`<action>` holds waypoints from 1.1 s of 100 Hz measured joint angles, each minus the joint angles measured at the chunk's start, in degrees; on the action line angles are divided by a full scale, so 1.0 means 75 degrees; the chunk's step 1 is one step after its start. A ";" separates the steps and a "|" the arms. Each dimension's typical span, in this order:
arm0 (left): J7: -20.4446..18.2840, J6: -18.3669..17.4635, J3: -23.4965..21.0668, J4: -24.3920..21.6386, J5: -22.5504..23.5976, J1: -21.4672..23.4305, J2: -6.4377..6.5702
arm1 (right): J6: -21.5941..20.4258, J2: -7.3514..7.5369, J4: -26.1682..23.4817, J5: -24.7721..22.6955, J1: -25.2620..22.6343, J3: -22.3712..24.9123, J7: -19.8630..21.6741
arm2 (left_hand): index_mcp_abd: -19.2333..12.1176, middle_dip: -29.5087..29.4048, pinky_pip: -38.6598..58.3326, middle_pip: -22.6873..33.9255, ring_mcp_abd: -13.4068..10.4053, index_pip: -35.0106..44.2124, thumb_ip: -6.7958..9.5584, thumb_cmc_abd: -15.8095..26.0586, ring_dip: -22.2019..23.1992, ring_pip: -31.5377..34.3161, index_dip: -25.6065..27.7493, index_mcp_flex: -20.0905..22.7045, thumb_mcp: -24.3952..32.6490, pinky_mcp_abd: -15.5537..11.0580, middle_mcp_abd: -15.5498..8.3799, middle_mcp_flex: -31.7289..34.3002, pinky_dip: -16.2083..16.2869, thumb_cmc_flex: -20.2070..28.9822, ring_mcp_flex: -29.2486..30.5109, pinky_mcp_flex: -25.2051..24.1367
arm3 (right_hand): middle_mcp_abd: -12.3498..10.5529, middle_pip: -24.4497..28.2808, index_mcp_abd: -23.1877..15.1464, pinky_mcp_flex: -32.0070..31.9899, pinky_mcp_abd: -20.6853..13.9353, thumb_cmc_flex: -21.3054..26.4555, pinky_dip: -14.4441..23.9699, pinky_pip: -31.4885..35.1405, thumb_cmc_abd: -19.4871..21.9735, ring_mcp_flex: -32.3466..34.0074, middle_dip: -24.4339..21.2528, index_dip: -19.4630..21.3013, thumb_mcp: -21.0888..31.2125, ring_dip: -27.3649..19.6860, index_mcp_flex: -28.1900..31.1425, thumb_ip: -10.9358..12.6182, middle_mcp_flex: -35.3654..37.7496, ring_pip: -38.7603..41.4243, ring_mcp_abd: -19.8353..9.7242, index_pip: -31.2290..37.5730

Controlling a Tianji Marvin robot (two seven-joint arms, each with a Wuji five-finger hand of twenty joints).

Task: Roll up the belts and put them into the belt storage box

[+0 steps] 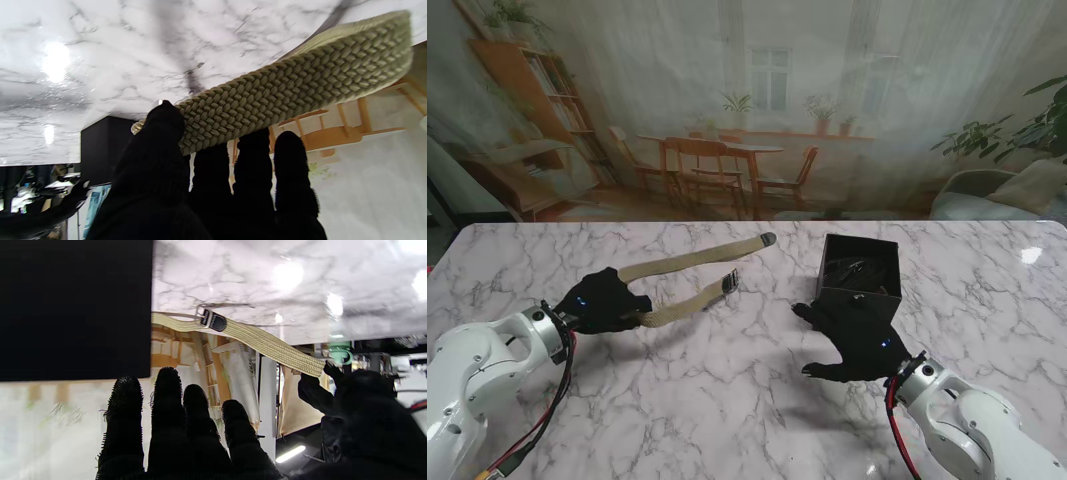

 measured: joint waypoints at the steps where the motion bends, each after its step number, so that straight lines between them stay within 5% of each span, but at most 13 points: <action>1: 0.0009 -0.0016 0.0000 -0.0022 -0.0005 0.0015 0.0000 | -0.0009 -0.0003 -0.0002 0.0077 0.0030 -0.0026 0.0067 | 0.0000 0.0000 0.0000 0.0000 0.0000 0.0000 0.0000 0.0000 0.0002 0.0000 0.0000 0.0000 0.0000 0.0000 0.0000 0.0000 0.0000 0.0000 0.0000 0.0001 | 0.0001 0.0000 0.0001 -0.0011 0.0000 0.0000 -0.0002 -0.0003 0.0043 0.0000 -0.0013 0.0000 -0.0005 -0.0012 0.0000 0.0000 0.0000 -0.0001 0.0002 0.0004; 20: 0.0115 -0.0399 0.0112 -0.0283 -0.0222 0.0154 -0.0008 | 0.0085 -0.0021 -0.0044 0.0118 0.0627 -0.0596 0.0524 | 0.0000 0.0003 0.0000 0.0085 -0.0001 0.0001 0.0000 0.0000 0.0018 0.0005 0.0022 0.0000 0.0000 -0.0056 -0.0001 0.0000 -0.0001 -0.0002 0.0001 0.0017 | 0.0006 0.0043 0.0001 -0.0189 0.0087 -0.0016 -0.0006 -0.0068 0.0042 -0.0392 -0.0075 0.0215 -0.0171 -0.0077 0.0022 0.0001 -0.0423 -0.0017 0.0029 0.0121; 42: 0.0554 -0.0674 0.0395 -0.0457 -0.0254 0.0197 -0.0049 | 0.0620 -0.0057 -0.0019 0.1085 0.1321 -0.1369 0.1221 | 0.0000 0.0010 0.0000 0.0095 -0.0031 0.0001 0.0000 0.0000 0.0063 0.0052 0.0082 0.0002 0.0000 -0.0081 -0.0004 0.0000 -0.0022 -0.0004 0.0004 0.0027 | 0.0200 0.0200 0.0002 -0.0554 0.0087 -0.0389 -0.0006 -0.0172 -0.0277 -0.0965 -0.0151 0.1176 -0.0156 -0.0181 0.0319 0.0003 -0.1102 -0.0046 0.0127 0.0676; 55: 0.0608 -0.0972 0.0420 -0.0688 -0.0386 0.0265 -0.0100 | 0.0751 -0.0108 -0.0015 0.1659 0.1628 -0.1650 0.1818 | 0.0000 0.0012 0.0000 0.0097 -0.0023 0.0001 0.0000 0.0000 0.0103 0.0054 0.0086 0.0002 0.0000 -0.0085 -0.0005 0.0000 -0.0087 -0.0004 0.0004 0.0091 | 0.0219 0.0191 0.0090 -0.0664 0.0087 -0.0479 -0.0077 -0.0334 -0.0560 -0.0961 -0.0218 0.1178 0.0146 -0.0186 0.0273 0.0003 -0.1102 -0.0047 0.0174 -0.0014; 70: 0.0572 -0.1148 0.0471 -0.0967 -0.0512 0.0292 -0.0129 | 0.0975 -0.0119 0.0078 0.1854 0.1927 -0.2012 0.1902 | 0.0000 0.0012 0.0000 0.0098 -0.0032 0.0001 0.0000 0.0000 0.0105 0.0055 0.0110 0.0002 0.0000 -0.0092 -0.0014 0.0000 -0.0089 -0.0006 0.0004 0.0094 | 0.0171 0.0071 0.0092 -0.0907 0.0098 -0.0858 -0.0130 -0.0558 -0.0880 -0.1329 -0.0276 0.1162 0.0426 -0.0188 0.0133 0.0008 -0.1584 -0.0213 0.0190 -0.0426; 95: 0.0614 -0.1248 0.0586 -0.1098 -0.0623 0.0273 -0.0166 | 0.1069 -0.0139 0.0285 0.2615 0.2376 -0.2581 0.2380 | 0.0000 0.0013 0.0000 0.0098 -0.0032 0.0001 0.0000 -0.0003 0.0113 0.0067 0.0162 0.0002 0.0073 -0.0092 -0.0016 0.0000 -0.0092 -0.0008 0.0005 0.0098 | 0.0018 0.0099 -0.0830 -0.1084 0.0206 -0.0862 -0.0143 -0.0725 -0.0978 -0.1420 -0.0276 0.1483 0.0534 -0.0188 0.0074 0.0008 -0.1874 -0.0216 0.0199 -0.0031; 110: 0.0649 -0.1347 0.0602 -0.1126 -0.0689 0.0270 -0.0190 | 0.1128 -0.0156 0.0417 0.3016 0.2581 -0.2821 0.2563 | 0.0000 0.0013 0.0000 0.0100 -0.0032 0.0001 0.0000 -0.0004 0.0185 0.0073 0.0164 0.0002 0.0081 -0.0163 -0.0024 0.0000 -0.0093 -0.0008 0.0005 0.0098 | 0.0003 0.0174 -0.1926 -0.1106 0.0217 -0.0571 -0.0143 -0.0794 -0.0995 -0.1420 -0.0228 0.2396 0.0532 -0.0188 0.1446 0.0008 -0.1852 -0.0216 0.0200 0.1979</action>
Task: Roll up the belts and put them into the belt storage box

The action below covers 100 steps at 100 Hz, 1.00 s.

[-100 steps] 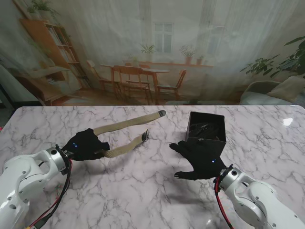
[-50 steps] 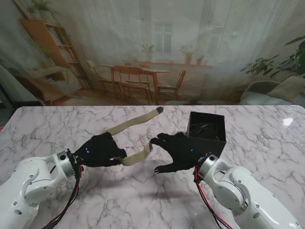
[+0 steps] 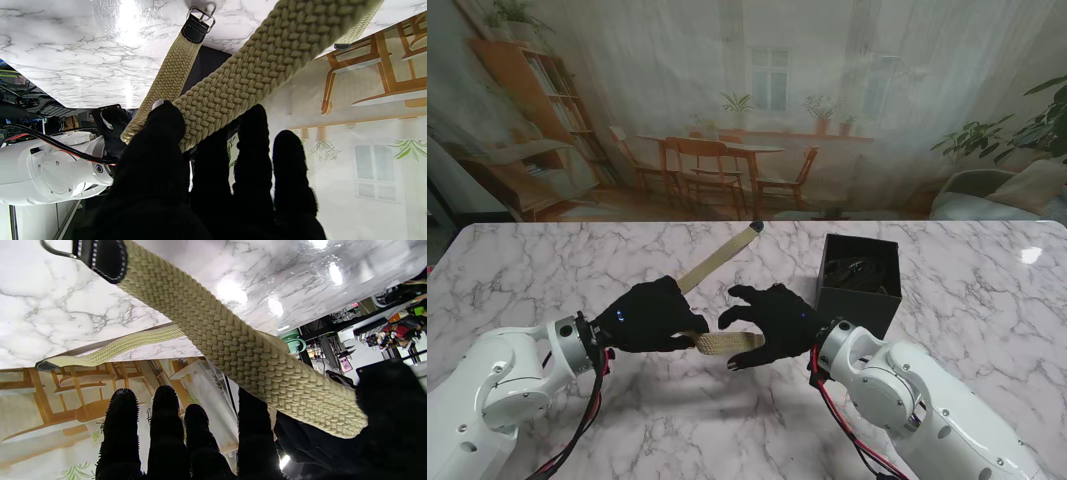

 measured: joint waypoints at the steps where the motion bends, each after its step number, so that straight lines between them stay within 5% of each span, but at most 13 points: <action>1: 0.0004 -0.0003 0.0000 0.0000 -0.0002 0.0000 -0.0001 | 0.0002 -0.0002 0.0008 0.0045 0.0009 -0.0012 0.0008 | 0.0000 0.0000 0.0000 0.0000 0.0000 0.0000 0.0000 0.0000 0.0001 0.0000 0.0000 0.0000 0.0000 0.0000 0.0000 0.0000 0.0000 0.0000 0.0000 0.0000 | -0.0001 0.0036 -0.0079 0.0000 0.0007 0.0088 0.0000 0.0000 0.0011 0.0000 0.0023 0.0080 -0.0040 0.0000 0.0032 0.0000 0.0020 0.0000 0.0000 0.0129; 15: 0.0036 -0.0019 -0.0030 -0.0003 -0.0016 0.0013 -0.0015 | -0.0011 -0.0029 0.0072 0.0262 0.0074 -0.0110 0.0062 | -0.0002 0.0001 0.0000 0.0007 -0.0015 0.0000 0.0000 0.0000 0.0004 0.0002 0.0002 0.0000 0.0003 0.0000 -0.0009 0.0000 -0.0001 0.0000 0.0000 0.0000 | -0.0528 0.0577 -0.0673 0.0136 0.0170 0.1234 -0.0006 0.0007 -0.0360 0.0393 0.0506 0.1009 -0.0246 0.0000 0.0872 0.0002 0.1812 0.0000 0.0004 0.1813; 23: 0.0038 -0.0019 -0.0079 -0.0003 -0.0010 0.0030 -0.0019 | -0.0030 -0.0044 0.0061 0.0265 0.0031 -0.0060 0.0129 | -0.0003 0.0001 0.0000 0.0008 -0.0016 0.0000 0.0000 0.0000 0.0005 0.0002 0.0003 0.0000 0.0004 0.0000 -0.0012 0.0000 -0.0002 0.0000 0.0000 0.0000 | -0.1000 0.0579 -0.0678 0.0335 0.0186 0.1292 -0.0202 0.0075 -0.0722 0.0987 0.0599 0.1121 0.0870 0.0000 0.0917 0.0003 0.3485 0.0000 -0.0175 0.2314; 31: 0.0073 -0.0008 -0.0142 -0.0003 0.0040 0.0061 -0.0021 | -0.0020 -0.0061 -0.0037 0.0202 -0.0148 0.0118 0.0145 | -0.0004 0.0001 0.0000 0.0008 -0.0017 0.0000 0.0000 0.0000 0.0007 0.0003 0.0004 0.0000 0.0004 0.0000 -0.0012 0.0000 -0.0003 0.0000 0.0000 0.0000 | -0.1387 0.0596 -0.0678 0.0528 0.0189 0.1313 -0.0398 0.0279 -0.0979 0.1694 0.0692 0.0825 0.1857 0.0000 0.0900 -0.0522 0.5184 0.0011 -0.0609 0.2984; 39: 0.0100 0.0003 -0.0180 -0.0003 0.0092 0.0085 -0.0021 | -0.0027 -0.0069 -0.0149 0.0122 -0.0399 0.0312 0.0036 | -0.0048 0.0001 0.0000 0.0010 -0.0017 0.0000 0.0000 -0.0002 0.0008 0.0003 0.0005 0.0000 0.0004 0.0000 -0.0012 0.0000 -0.0079 0.0000 0.0000 0.0000 | -0.1719 0.1118 -0.0678 0.0640 0.0220 0.1509 -0.0535 0.0432 -0.1278 0.2385 0.1206 0.0548 0.2279 -0.0002 0.0898 -0.0728 0.6275 0.0174 -0.0935 0.3463; 51: 0.0082 0.0027 -0.0179 0.0001 0.0092 0.0088 -0.0017 | -0.0213 -0.0070 -0.0259 0.0194 -0.0649 0.0520 0.0018 | -0.0058 0.0001 0.0000 0.0010 -0.0018 0.0000 0.0000 -0.0003 0.0010 0.0004 0.0005 0.0000 0.0005 0.0000 -0.0012 0.0000 -0.0083 -0.0001 0.0001 0.0000 | -0.1934 0.2949 -0.0651 0.0828 0.0240 0.1636 -0.0635 0.0585 -0.1346 0.3053 0.2849 0.0124 0.2579 0.0672 0.0674 -0.0808 0.6334 0.0947 -0.1027 0.3587; 54: 0.0071 0.0040 -0.0173 0.0004 0.0089 0.0086 -0.0015 | -0.0287 -0.0070 -0.0290 0.0219 -0.0719 0.0590 0.0025 | -0.0061 0.0001 0.0000 0.0015 -0.0018 0.0000 0.0000 -0.0003 0.0010 0.0004 0.0005 0.0000 0.0006 0.0000 -0.0012 0.0000 -0.0083 -0.0001 0.0001 0.0000 | -0.2025 0.3813 -0.0221 0.0905 0.0244 0.1636 -0.0635 0.0641 -0.1339 0.3286 0.3473 -0.0078 0.2741 0.0991 0.0508 -0.0670 0.6010 0.1298 -0.1011 0.2939; 67: 0.0041 0.0112 -0.0128 0.0018 0.0075 0.0065 -0.0010 | -0.0429 -0.0061 -0.0431 0.0350 -0.0958 0.0812 0.0104 | -0.0075 0.0063 0.0000 0.0084 -0.0018 0.0000 0.0000 -0.0003 0.0013 0.0004 0.0005 0.0000 0.0005 0.0000 -0.0013 0.0000 -0.0084 -0.0001 0.0001 0.0000 | -0.2200 0.5289 0.0301 0.1192 0.0278 0.1640 -0.0636 0.0797 -0.1339 0.3986 0.4449 -0.0748 0.2915 0.1906 0.0458 -0.0413 0.5844 0.2298 -0.1012 0.1345; 80: -0.0027 0.0173 -0.0075 0.0072 0.0027 0.0018 -0.0008 | -0.0477 -0.0051 -0.0621 0.0396 -0.1200 0.1036 0.0196 | -0.0076 0.0073 0.0000 0.0090 -0.0018 0.0000 0.0000 -0.0003 0.0017 0.0004 0.0006 0.0000 0.0005 0.0000 -0.0013 0.0000 -0.0084 -0.0001 0.0001 0.0000 | -0.2204 0.5459 0.0383 0.1348 0.0349 0.1649 -0.0636 0.0893 -0.0946 0.4367 0.4908 -0.0977 0.2851 0.2406 0.1065 -0.0413 0.6046 0.2862 -0.1085 0.1045; 89: -0.0192 0.0181 -0.0020 0.0154 -0.0206 -0.0028 -0.0007 | -0.0582 -0.0053 -0.0767 0.0281 -0.1408 0.1261 0.0199 | -0.0146 0.0079 0.0000 0.0096 -0.0018 -0.0007 0.0000 -0.0003 0.0023 0.0004 0.0007 -0.0001 0.0006 0.0000 -0.0013 0.0000 -0.0084 -0.0001 0.0001 0.0000 | -0.2210 0.5291 -0.0130 0.1443 0.0354 0.2288 -0.0532 0.0940 -0.0762 0.4476 0.5116 -0.1989 0.2149 0.2505 0.1456 -0.0978 0.6569 0.3033 -0.1107 0.2816; 100: -0.0232 0.0184 0.0026 0.0218 -0.0219 -0.0043 -0.0007 | -0.0741 -0.0054 -0.0959 -0.0077 -0.1713 0.1576 0.0157 | -0.0234 0.0079 0.0000 0.0096 -0.0018 -0.0119 0.0000 -0.0003 0.0025 0.0004 0.0007 -0.0010 0.0006 0.0000 -0.0034 0.0000 -0.0084 -0.0001 0.0001 0.0000 | -0.2210 0.4921 -0.0774 0.1620 0.0356 0.2579 -0.0441 0.0994 -0.0761 0.4559 0.5060 -0.2000 0.1947 0.2505 0.2123 -0.1068 0.7013 0.3031 -0.1109 0.3617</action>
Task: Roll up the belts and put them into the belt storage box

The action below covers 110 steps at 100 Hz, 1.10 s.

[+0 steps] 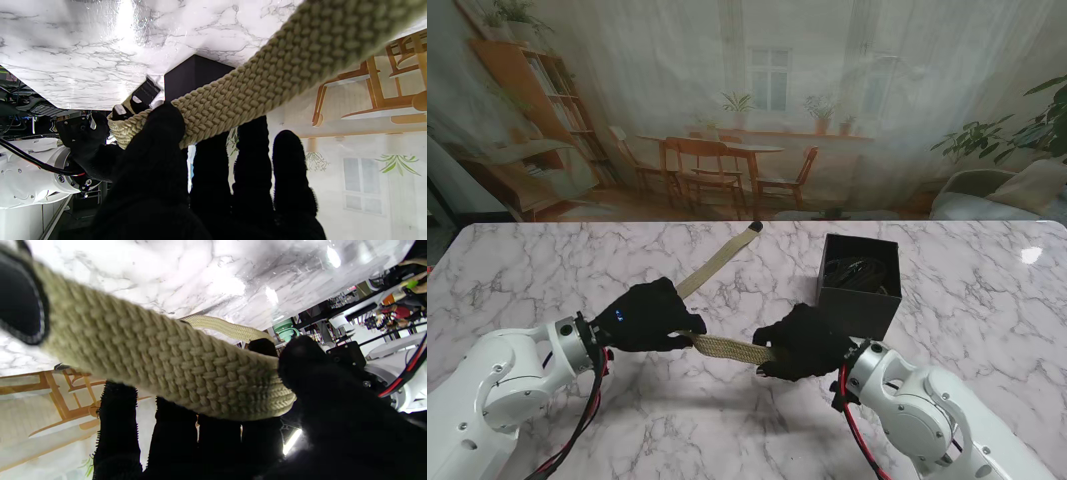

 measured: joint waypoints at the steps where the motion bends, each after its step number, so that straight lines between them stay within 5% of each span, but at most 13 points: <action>1: -0.0001 0.0002 0.0005 0.0007 0.0004 -0.0001 0.0000 | -0.0022 0.0000 -0.0010 -0.0049 -0.0024 0.0024 -0.0011 | -0.0014 0.0000 0.0000 0.0000 0.0000 -0.0014 0.0000 0.0000 0.0001 0.0000 0.0000 0.0000 0.0000 0.0000 -0.0020 0.0000 0.0000 0.0000 0.0000 0.0000 | 0.0000 -0.0017 0.0000 0.0049 0.0000 0.0075 0.0050 0.0021 0.0000 0.0085 -0.0064 -0.0001 -0.0005 0.0000 0.0063 -0.0001 0.0093 -0.0022 -0.0001 0.0026; 32: -0.0572 0.0296 0.0370 0.0611 -0.0562 -0.0285 0.0041 | -0.0748 0.0089 -0.0296 -0.1627 -0.0798 0.0861 -0.0256 | 0.0002 0.0001 0.0000 0.0300 0.0000 -0.0586 0.0000 0.0286 0.0085 0.0000 -0.0941 0.0192 0.0017 0.0000 -0.0005 -0.0126 -0.0008 0.0017 0.0001 -0.0182 | -0.0091 -0.0927 -0.0185 0.0956 -0.0346 0.0077 0.0458 0.0794 -0.0239 0.0569 -0.1124 -0.0397 0.0052 -0.0201 0.0509 -0.0006 0.0969 -0.0070 -0.0367 0.0017; 54: -0.0782 0.0592 0.0637 0.1029 -0.0554 -0.0466 0.0094 | -0.0301 0.0188 -0.0031 -0.2692 -0.0982 0.0917 -0.1020 | 0.0058 -0.0009 -0.0132 0.0385 0.0008 -0.1029 0.0000 0.0381 0.0055 -0.0057 -0.1159 0.0193 0.0019 0.0086 0.0035 -0.0465 -0.0095 0.0015 -0.0244 -0.0364 | -0.0282 -0.1793 -0.0373 0.1088 -0.0511 0.0070 0.0463 0.0937 -0.0316 0.0656 -0.1576 -0.0495 0.0052 -0.0499 0.0517 -0.0072 0.1236 -0.0444 -0.0558 0.0017; 63: -0.0910 0.0652 0.0698 0.1151 -0.0554 -0.0495 0.0108 | -0.0149 0.0198 0.0194 -0.2738 -0.0983 0.0908 -0.1068 | 0.0063 -0.0853 -0.0430 0.0472 0.0032 -0.1487 0.0000 0.0499 -0.0285 -0.0497 -0.1220 0.0193 -0.0107 0.0109 0.0067 -0.1145 -0.0104 -0.0010 -0.0559 -0.0603 | -0.0282 -0.1890 -0.0386 0.1075 -0.0511 0.0070 0.0463 0.0937 -0.0316 0.0659 -0.1628 -0.0495 0.0052 -0.0513 0.0517 -0.0073 0.1236 -0.0593 -0.0558 0.0017; 70: -0.0979 0.0708 0.0759 0.1280 -0.0498 -0.0538 0.0127 | -0.0060 0.0214 0.0342 -0.2740 -0.0983 0.0873 -0.1069 | 0.0068 -0.2513 -0.1111 0.0170 0.0017 -0.2165 0.0000 0.0788 -0.0877 -0.1139 -0.1333 0.0098 -0.0418 0.0201 0.0064 -0.2107 -0.0305 -0.0779 -0.1155 -0.1018 | -0.0283 -0.1973 -0.0436 0.1044 -0.0513 0.0070 0.0464 0.0937 -0.0316 0.0652 -0.1665 -0.0495 0.0052 -0.0514 0.0517 -0.0073 0.1236 -0.0593 -0.0558 0.0017; 80: -0.1001 0.0749 0.0798 0.1489 -0.0163 -0.0613 0.0148 | 0.0130 0.0229 0.0515 -0.2810 -0.0981 0.0801 -0.1139 | 0.0111 -0.3492 -0.2296 -0.0530 0.0094 -0.3295 0.0000 0.1483 -0.1670 -0.1939 -0.1904 -0.0203 -0.0673 0.0283 0.0074 -0.3359 -0.0860 -0.2561 -0.2108 -0.1635 | -0.0284 -0.2001 -0.0444 0.1040 -0.0514 0.0070 0.0464 0.0937 -0.0316 0.0650 -0.1671 -0.0496 0.0052 -0.0515 0.0517 -0.0073 0.1236 -0.0594 -0.0558 0.0017; 88: -0.2019 0.0782 0.0780 0.1552 -0.0886 -0.0678 0.0183 | 0.0216 0.0231 0.0604 -0.2863 -0.0981 0.0777 -0.1189 | 0.0140 -0.4234 -0.3509 -0.1260 0.0072 -0.4484 -0.0010 0.1311 -0.2411 -0.2560 -0.2555 -0.1062 -0.0744 0.0290 0.0161 -0.4951 -0.1338 -0.3858 -0.3179 -0.2122 | -0.0284 -0.2006 -0.0450 0.0994 -0.0515 0.0070 0.0464 0.0937 -0.0316 0.0649 -0.1673 -0.0496 0.0052 -0.0516 0.0517 -0.0074 0.1236 -0.0594 -0.0558 0.0017; 94: -0.2501 0.0792 0.0782 0.1590 -0.1177 -0.0733 0.0225 | 0.0239 0.0231 0.0642 -0.2895 -0.0983 0.0780 -0.1218 | 0.0129 -0.4563 -0.3968 -0.1521 0.0025 -0.5031 -0.0011 0.0890 -0.2685 -0.2754 -0.2902 -0.1487 -0.0784 0.0258 0.0147 -0.5578 -0.1515 -0.4226 -0.3477 -0.2176 | -0.0284 -0.2008 -0.0452 0.0990 -0.0516 0.0070 0.0464 0.0937 -0.0316 0.0648 -0.1673 -0.0496 0.0052 -0.0517 0.0517 -0.0074 0.1236 -0.0594 -0.0558 0.0017; 104: -0.2002 0.0727 0.0855 0.1759 -0.0033 -0.0883 0.0296 | 0.0274 0.0229 0.0662 -0.2943 -0.1017 0.0822 -0.1300 | 0.0138 -0.4940 -0.4389 -0.1738 0.0135 -0.5411 -0.0027 0.0205 -0.3032 -0.2849 -0.3299 -0.1800 -0.0679 0.0007 0.0375 -0.6106 -0.1687 -0.4289 -0.3758 -0.2157 | -0.0285 -0.2012 -0.0453 0.0938 -0.0516 0.0070 0.0464 0.0901 -0.0316 0.0640 -0.1677 -0.0496 0.0052 -0.0541 0.0517 -0.0074 0.1236 -0.0594 -0.0558 0.0017; 110: -0.1985 0.0723 0.0924 0.1972 -0.0129 -0.1015 0.0326 | 0.0284 0.0227 0.0663 -0.2970 -0.1047 0.0862 -0.1340 | 0.0141 -0.5154 -0.4556 -0.1809 0.0098 -0.5580 -0.0089 -0.0182 -0.3240 -0.2954 -0.3491 -0.1973 -0.0674 -0.0282 0.0424 -0.6391 -0.1794 -0.4278 -0.3944 -0.2134 | -0.0285 -0.2014 -0.0454 0.0895 -0.0510 0.0070 0.0464 0.0889 -0.0316 0.0628 -0.1677 -0.0496 0.0052 -0.0588 0.0517 -0.0074 0.1236 -0.0768 -0.0558 0.0017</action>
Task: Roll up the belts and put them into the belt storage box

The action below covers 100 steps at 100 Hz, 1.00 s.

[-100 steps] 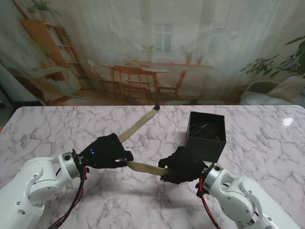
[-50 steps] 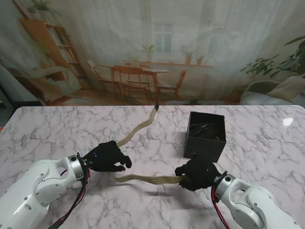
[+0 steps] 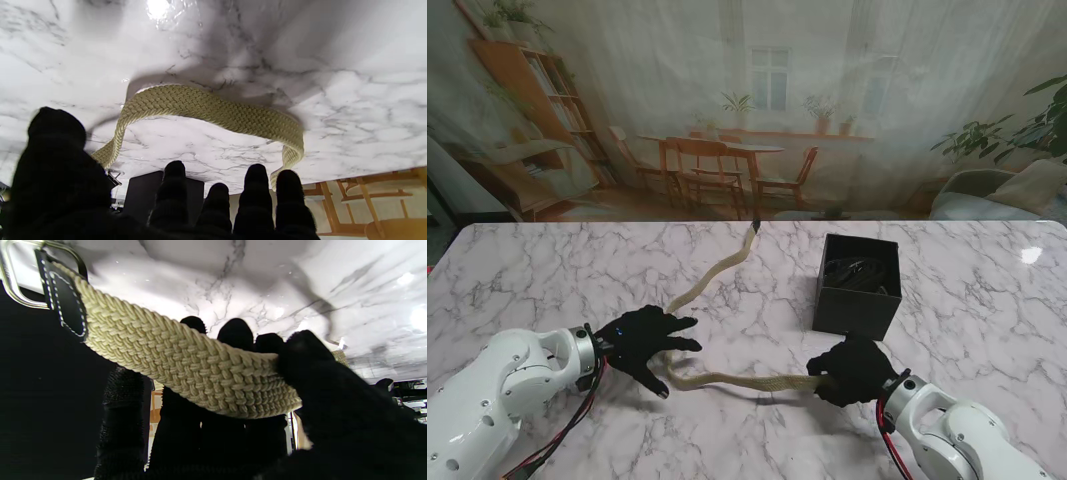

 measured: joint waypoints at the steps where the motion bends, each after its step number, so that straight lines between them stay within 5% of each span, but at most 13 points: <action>1: -0.0019 0.0000 0.0011 0.0037 -0.0071 -0.0020 0.0005 | 0.0000 -0.0001 0.0000 -0.0005 -0.0005 0.0007 -0.0005 | 0.0000 -0.0042 -0.0051 -0.0001 0.0015 -0.0007 -0.0001 -0.0036 -0.0034 -0.0020 -0.0018 0.0002 0.0002 -0.0054 0.0005 -0.0031 -0.0059 0.0000 -0.0070 0.0000 | 0.0000 0.0000 0.0000 0.0000 0.0000 0.0000 0.0000 -0.0001 0.0000 0.0000 0.0000 0.0000 0.0000 0.0000 0.0000 0.0000 0.0000 0.0000 0.0000 0.0000; 9: -0.0264 0.0006 0.0080 0.0222 -0.0484 -0.0146 0.0036 | 0.0001 -0.0003 0.0000 -0.0039 -0.0048 0.0060 -0.0056 | 0.0000 -0.0148 -0.0158 0.0011 -0.0162 -0.0036 -0.0062 -0.0344 -0.0393 -0.0158 -0.0209 0.0002 0.0015 -0.0484 -0.0020 -0.0140 -0.0279 0.0227 -0.0414 -0.0048 | 0.0000 -0.0010 -0.0001 -0.0001 0.0003 0.0000 0.0000 -0.0003 0.0000 0.0000 -0.0002 0.0000 0.0000 0.0000 0.0000 0.0000 0.0000 0.0000 0.0000 0.0000; 22: 0.0128 0.0086 0.0382 0.0485 0.0273 -0.0387 0.0084 | 0.0027 -0.0003 0.0000 -0.0046 -0.0092 0.0101 -0.0124 | -0.0112 -0.0148 -0.0159 0.0104 -0.0345 -0.0044 -0.0062 -0.0416 -0.0559 -0.0186 -0.0249 0.0001 0.0047 -0.0686 -0.0117 -0.0228 -0.0371 0.0895 -0.0641 -0.0139 | 0.0000 -0.0053 -0.0002 -0.0002 0.0004 0.0000 0.0000 -0.0004 0.0000 0.0000 -0.0002 0.0000 0.0000 -0.0001 0.0000 0.0000 0.0000 0.0000 0.0000 0.0000; 32: 0.0382 0.0398 0.0769 0.0875 0.0258 -0.0661 0.0100 | 0.0051 -0.0004 0.0001 -0.0027 -0.0104 0.0112 -0.0181 | -0.0311 -0.0147 -0.0130 0.0303 -0.0596 0.0125 -0.0062 -0.0133 -0.0641 -0.0186 -0.0250 0.0014 0.0477 -0.0836 -0.0309 -0.0228 -0.0380 0.1399 -0.0765 -0.0267 | 0.0000 -0.0056 -0.0003 -0.0007 0.0004 0.0000 0.0000 -0.0017 0.0000 0.0000 -0.0002 0.0000 0.0000 -0.0001 0.0000 0.0000 0.0000 0.0000 0.0000 0.0000; 45: 0.0339 0.0768 0.1084 0.1178 -0.0001 -0.0915 0.0098 | 0.0026 -0.0015 0.0001 -0.0021 -0.0141 0.0165 -0.0254 | -0.0596 -0.0001 -0.0240 0.0493 -0.0835 0.1076 -0.0063 0.0854 -0.0777 -0.0136 0.0462 0.0842 0.0385 -0.1094 -0.0572 -0.0228 -0.0844 0.2218 -0.1235 -0.0370 | -0.0002 -0.0056 -0.0005 -0.0009 0.0005 0.0000 0.0000 -0.0018 0.0000 0.0000 -0.0002 0.0000 0.0000 -0.0001 0.0000 0.0000 0.0000 0.0000 0.0000 0.0000; 60: 0.0836 0.0893 0.1315 0.1321 0.0396 -0.1129 0.0088 | 0.0059 -0.0018 0.0003 -0.0022 -0.0175 0.0205 -0.0263 | -0.1237 0.0361 -0.0089 0.1074 -0.1073 0.2056 -0.0063 0.0862 -0.0762 0.0094 0.1675 0.1476 0.0209 -0.1275 -0.0873 0.0375 -0.0734 0.3383 -0.1111 -0.0372 | -0.0006 -0.0056 -0.0008 -0.0010 0.0006 0.0000 0.0000 -0.0018 0.0000 0.0000 -0.0002 0.0002 0.0000 -0.0001 0.0000 0.0000 0.0000 0.0000 0.0000 0.0000; 76: 0.0913 0.1213 0.1285 0.1308 0.0866 -0.1211 0.0047 | 0.0159 -0.0023 0.0037 -0.0046 -0.0224 0.0280 -0.0245 | -0.1398 0.0546 0.0079 0.1355 -0.1199 0.3670 -0.0063 0.0875 -0.0625 0.0160 0.2261 0.2042 0.0196 -0.1307 -0.0952 0.0648 -0.0666 0.3619 -0.0913 -0.0372 | -0.0007 -0.0058 -0.0010 -0.0011 0.0006 0.0000 0.0000 -0.0018 0.0000 -0.0001 -0.0003 0.0003 0.0000 -0.0001 -0.0001 0.0000 0.0000 0.0000 0.0000 0.0000; 100: 0.0951 0.1318 0.0518 0.1076 0.1691 -0.0730 0.0061 | 0.0274 -0.0019 0.0043 -0.0278 -0.0302 0.0369 -0.0159 | -0.1279 0.0741 0.0437 0.1356 -0.1212 0.4584 -0.0063 0.0876 -0.0419 0.0271 0.2472 0.2176 0.0190 -0.1350 -0.0966 0.0937 -0.0573 0.3627 -0.0607 -0.0369 | -0.0025 -0.0141 -0.0021 -0.0012 0.0006 0.0000 0.0000 -0.0019 0.0000 -0.0001 -0.0005 0.0004 0.0000 -0.0001 -0.0011 -0.0007 0.0000 0.0000 0.0000 -0.0001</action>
